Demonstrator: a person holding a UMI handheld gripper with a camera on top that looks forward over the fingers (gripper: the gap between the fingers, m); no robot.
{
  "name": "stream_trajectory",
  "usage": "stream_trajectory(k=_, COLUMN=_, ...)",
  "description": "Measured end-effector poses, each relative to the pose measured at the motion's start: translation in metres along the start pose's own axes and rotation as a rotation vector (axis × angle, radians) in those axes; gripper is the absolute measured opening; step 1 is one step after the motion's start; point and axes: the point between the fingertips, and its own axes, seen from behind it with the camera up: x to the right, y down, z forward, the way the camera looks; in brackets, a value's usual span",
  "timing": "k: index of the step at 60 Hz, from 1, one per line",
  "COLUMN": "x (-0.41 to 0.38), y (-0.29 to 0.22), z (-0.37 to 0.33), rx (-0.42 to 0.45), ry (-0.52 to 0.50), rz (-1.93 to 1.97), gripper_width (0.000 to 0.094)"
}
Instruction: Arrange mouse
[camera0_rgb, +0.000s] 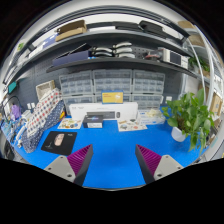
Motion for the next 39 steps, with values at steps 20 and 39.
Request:
stream_trajectory(k=20, x=0.054, y=0.010, z=-0.014, rx=-0.006, ry=0.056, rz=0.025, gripper_width=0.0859)
stream_trajectory(k=39, x=0.047, y=0.011, z=-0.012, rx=-0.005, ry=0.030, rz=0.030, gripper_width=0.0857)
